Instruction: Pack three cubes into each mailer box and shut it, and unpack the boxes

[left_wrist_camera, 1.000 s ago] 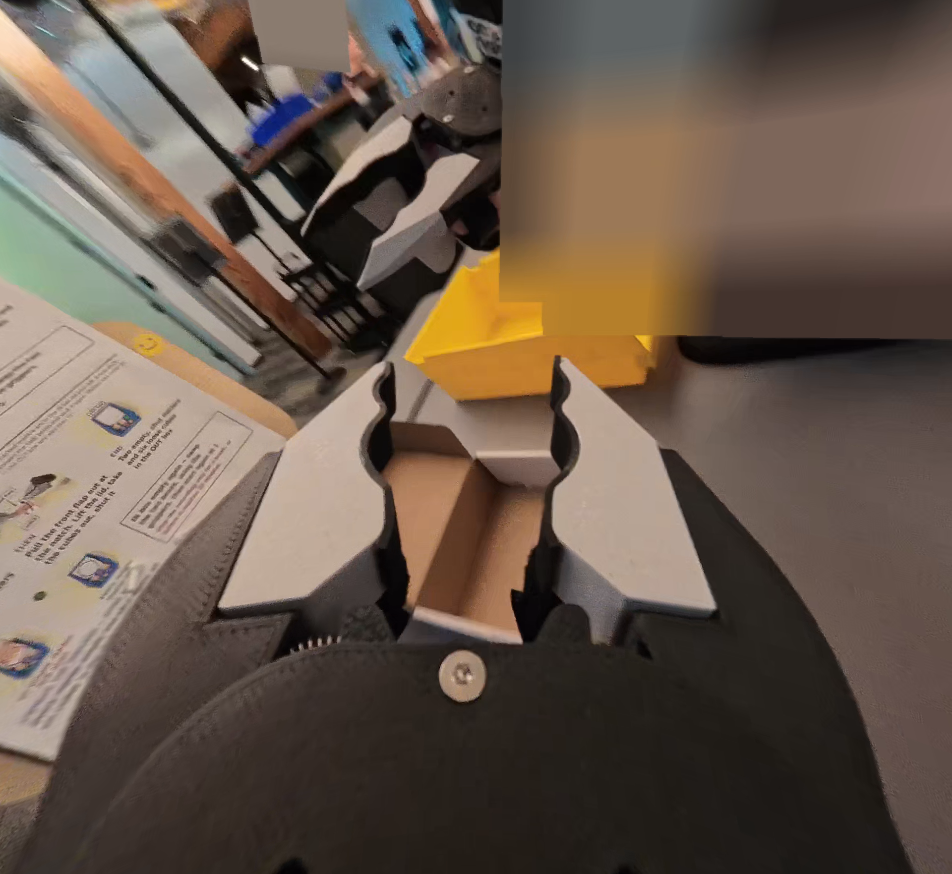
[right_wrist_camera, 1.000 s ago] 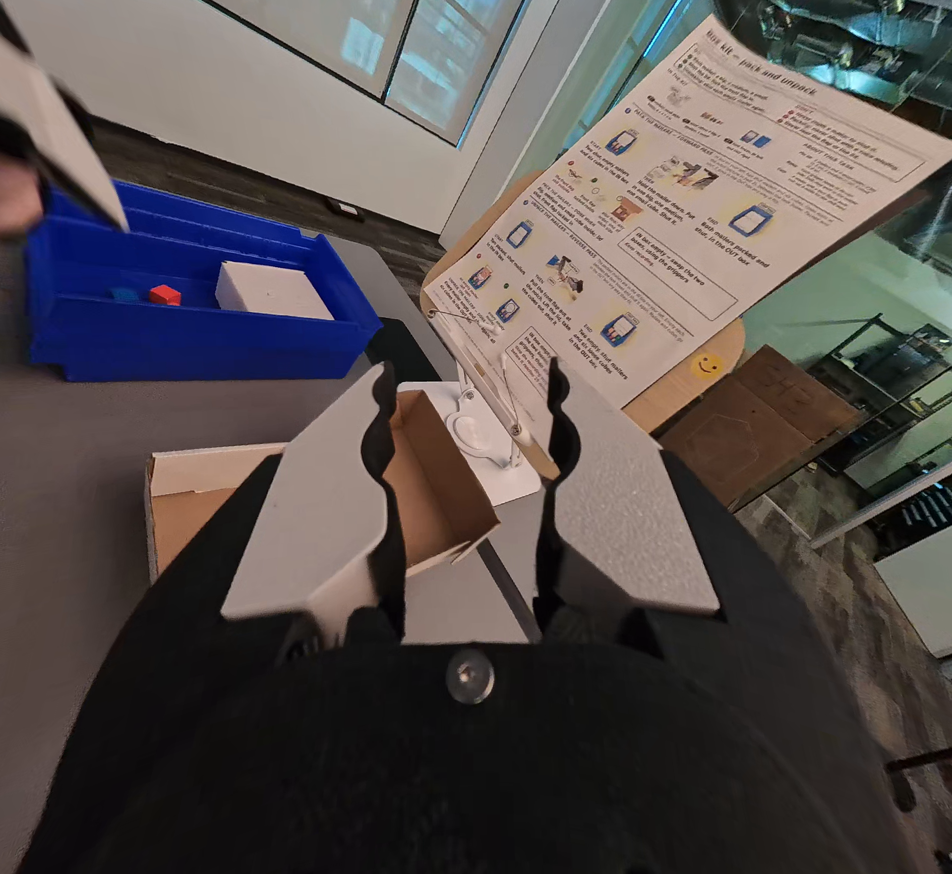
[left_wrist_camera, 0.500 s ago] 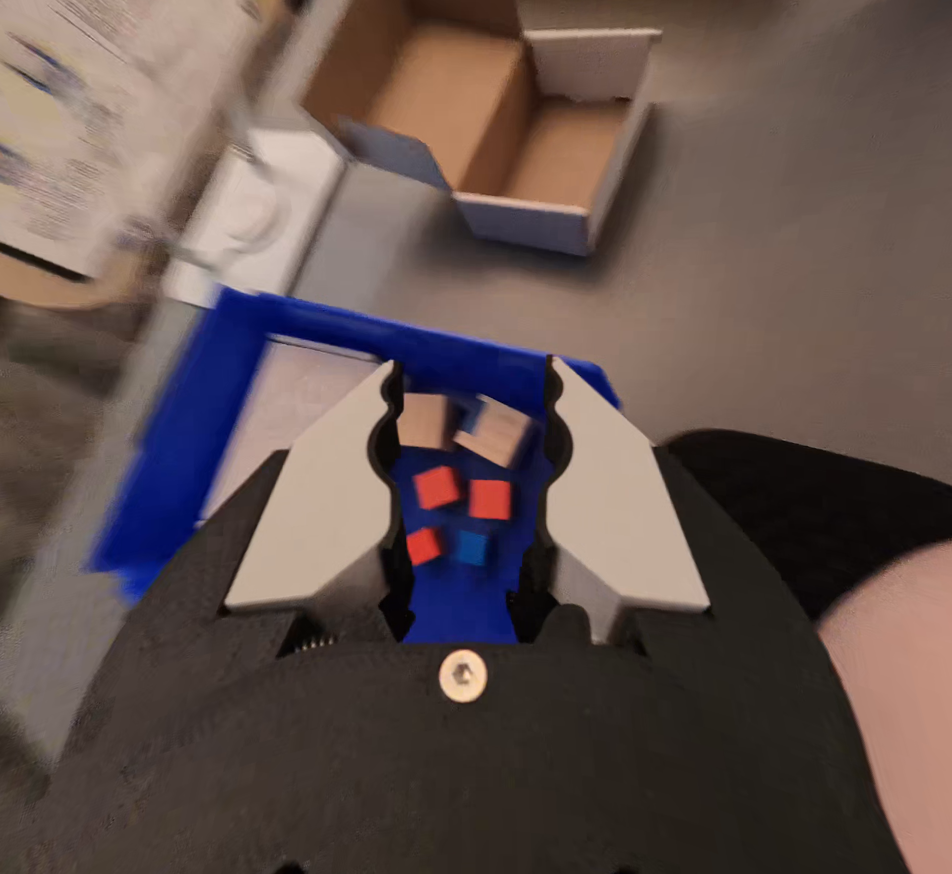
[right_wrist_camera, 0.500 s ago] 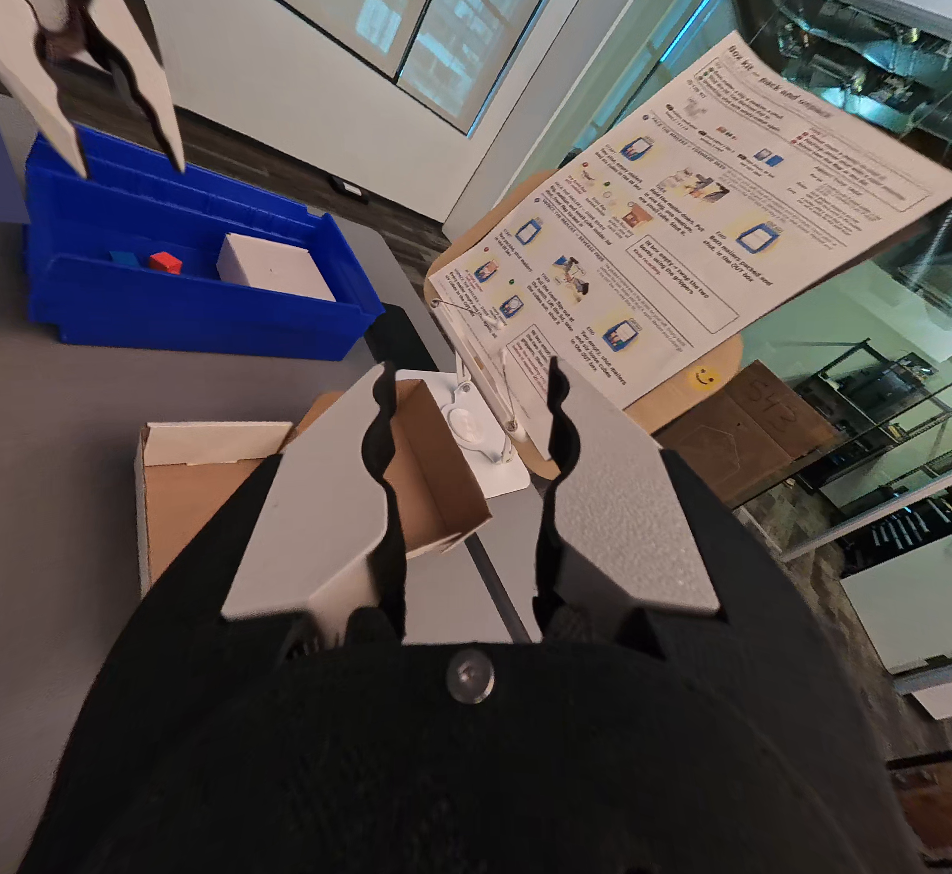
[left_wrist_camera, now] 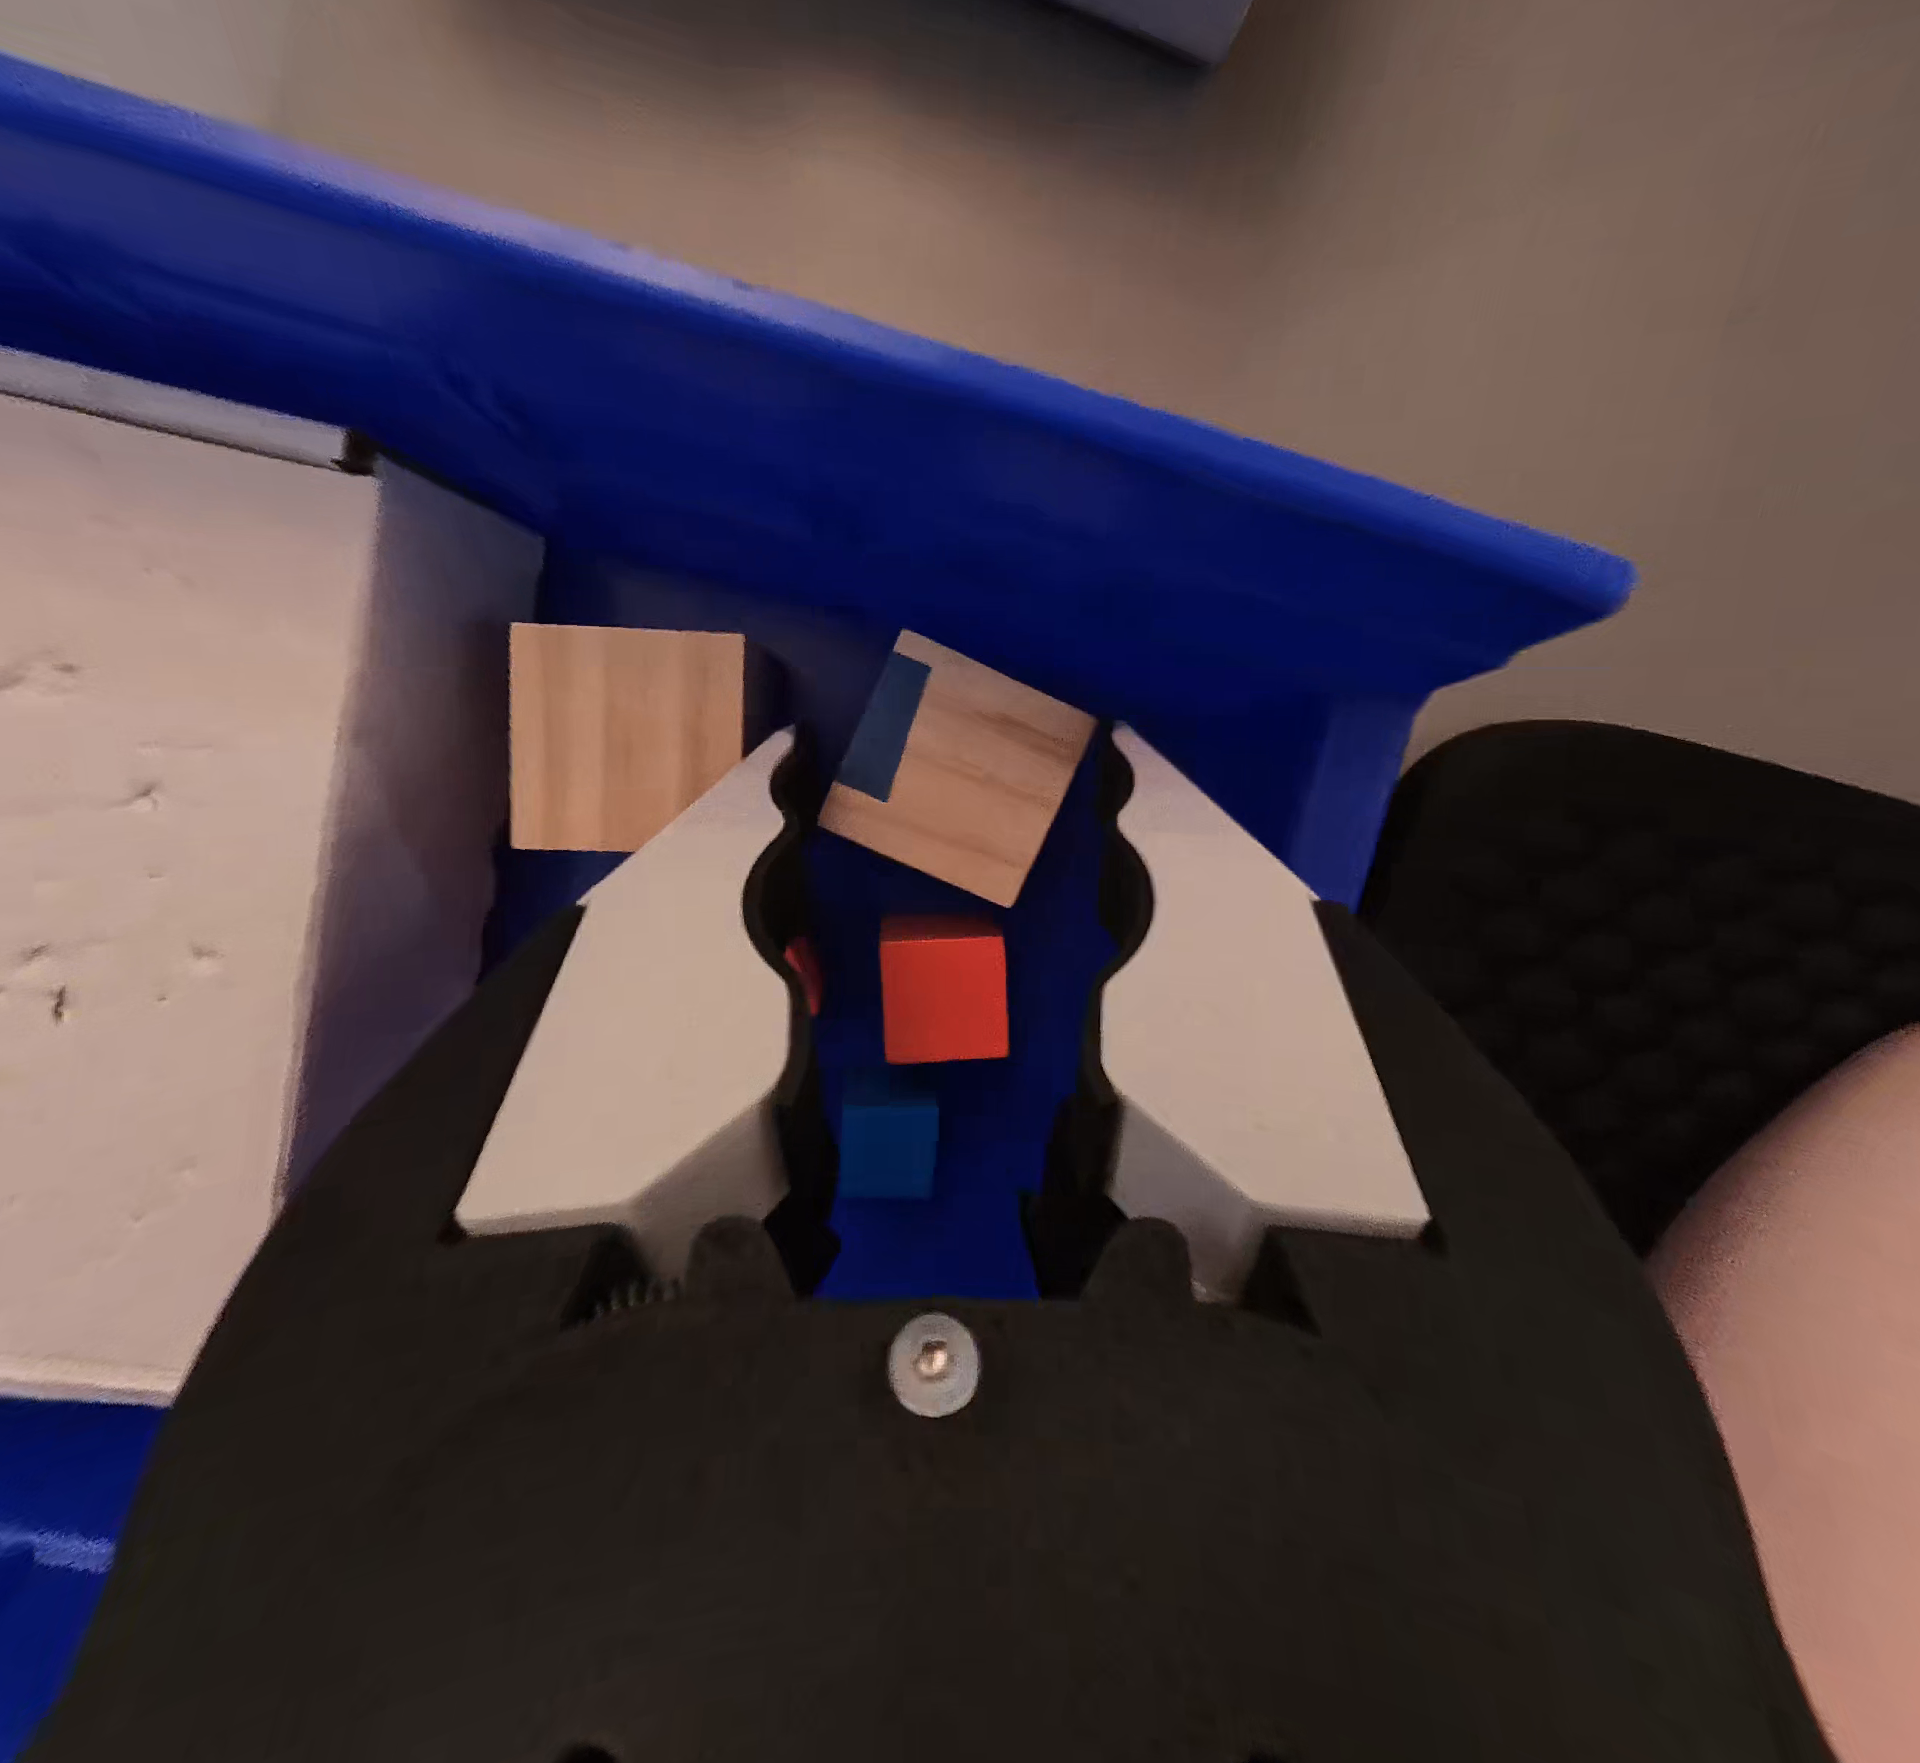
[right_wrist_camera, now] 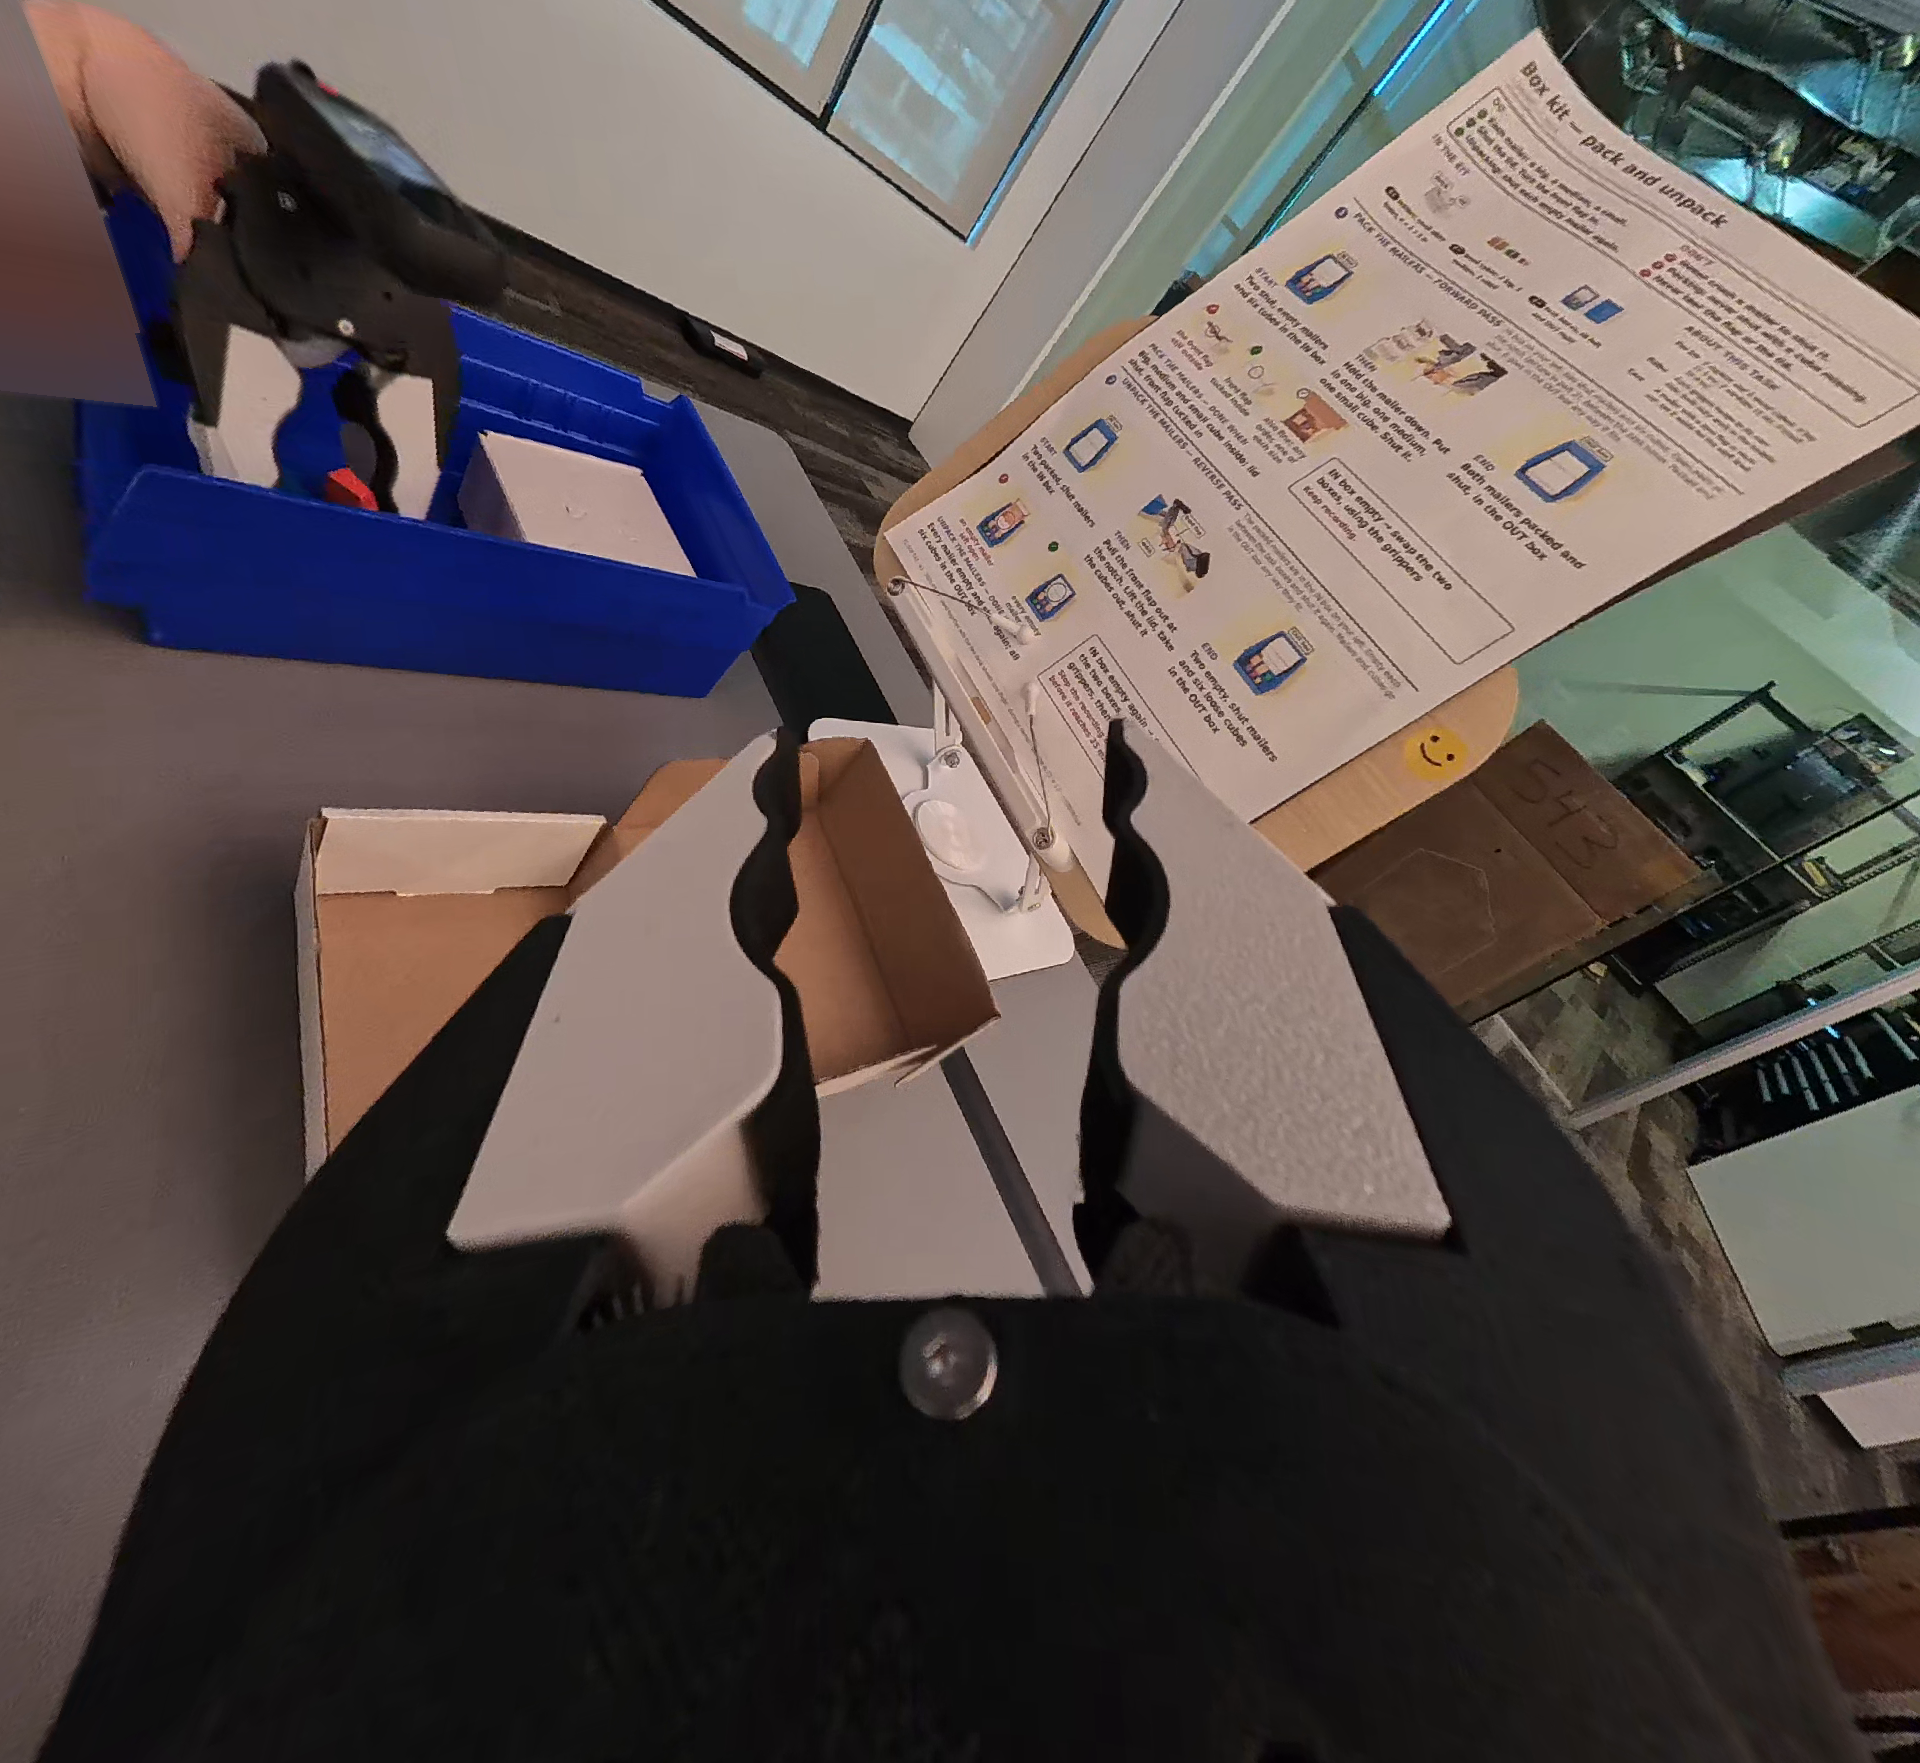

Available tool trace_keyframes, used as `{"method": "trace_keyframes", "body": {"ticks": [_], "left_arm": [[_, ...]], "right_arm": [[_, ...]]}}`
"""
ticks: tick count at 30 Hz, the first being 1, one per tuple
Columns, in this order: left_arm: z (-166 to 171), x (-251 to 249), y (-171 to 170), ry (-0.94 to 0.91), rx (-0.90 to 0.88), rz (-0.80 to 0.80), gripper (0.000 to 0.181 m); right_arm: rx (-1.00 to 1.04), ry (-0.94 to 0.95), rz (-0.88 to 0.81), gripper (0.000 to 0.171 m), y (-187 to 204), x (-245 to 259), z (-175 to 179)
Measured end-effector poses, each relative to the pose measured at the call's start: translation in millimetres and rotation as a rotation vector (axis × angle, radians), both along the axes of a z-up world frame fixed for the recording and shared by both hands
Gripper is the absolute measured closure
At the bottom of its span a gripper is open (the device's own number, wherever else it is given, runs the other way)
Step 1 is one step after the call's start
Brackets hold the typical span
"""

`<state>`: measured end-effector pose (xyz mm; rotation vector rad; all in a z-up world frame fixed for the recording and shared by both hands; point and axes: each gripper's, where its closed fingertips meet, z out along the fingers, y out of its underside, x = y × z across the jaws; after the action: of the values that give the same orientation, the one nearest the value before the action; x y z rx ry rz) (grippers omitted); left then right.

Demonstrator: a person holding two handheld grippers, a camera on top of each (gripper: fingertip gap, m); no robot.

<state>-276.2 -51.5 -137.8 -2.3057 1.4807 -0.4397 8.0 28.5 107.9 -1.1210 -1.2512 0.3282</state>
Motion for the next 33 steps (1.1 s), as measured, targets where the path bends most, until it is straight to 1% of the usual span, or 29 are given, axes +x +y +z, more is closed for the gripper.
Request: {"method": "trace_keyframes", "body": {"ticks": [3,5,9,11,13,15,17,19,20,22,23,24,25,26,28,31,33], "left_arm": [[-14,-1,-2,0.078,-0.054,-0.002,0.126],[-20,-4,-3,0.133,-0.071,-0.011,0.128],[-19,-13,-3,0.199,-0.082,0.013,0.13],[-9,-16,-3,0.196,-0.085,0.051,0.13],[10,-14,-1,0.16,-0.073,0.107,0.131],[37,-13,3,0.122,-0.027,0.177,0.131],[74,-6,12,0.069,0.099,0.241,0.131],[120,11,24,-0.016,0.275,0.273,0.131],[143,31,26,-0.094,0.341,0.262,0.132],[180,87,21,-0.272,0.381,0.163,0.132],[190,117,21,-0.328,0.388,0.118,0.132],[192,145,24,-0.356,0.391,0.089,0.132],[187,170,30,-0.359,0.386,0.068,0.132],[174,194,35,-0.347,0.371,0.044,0.132],[138,231,50,-0.299,0.332,0.008,0.132],[76,259,67,-0.21,0.202,-0.003,0.132],[46,266,70,-0.141,0.138,-0.024,0.132]], "right_arm": [[0.001,0.003,0.006,0.112,-1,2,1],[0.005,-0.004,0.005,0.113,-1,3,1],[0.011,-0.006,0.002,0.114,-1,5,2],[0.014,-0.004,0.001,0.115,-2,7,3],[0.019,-0.006,-0.005,0.115,-1,9,4],[0.02,-0.002,-0.009,0.116,-1,11,5],[0.023,0.006,-0.008,0.116,-2,12,8],[0.031,0.007,-0.01,0.116,-3,12,10],[0.036,0.007,-0.011,0.116,-3,13,11],[0.039,0.007,-0.008,0.117,-4,12,11],[0.041,0.006,-0.008,0.117,-4,13,12],[0.043,0.006,-0.009,0.117,-4,13,12],[0.045,0.005,-0.01,0.117,-5,13,12],[0.048,0.004,-0.009,0.117,-5,14,13],[0.056,0.009,-0.009,0.118,-7,16,16],[0.065,0.024,-0.009,0.119,-9,21,20],[0.066,0.03,-0.012,0.119,-8,23,22]]}}
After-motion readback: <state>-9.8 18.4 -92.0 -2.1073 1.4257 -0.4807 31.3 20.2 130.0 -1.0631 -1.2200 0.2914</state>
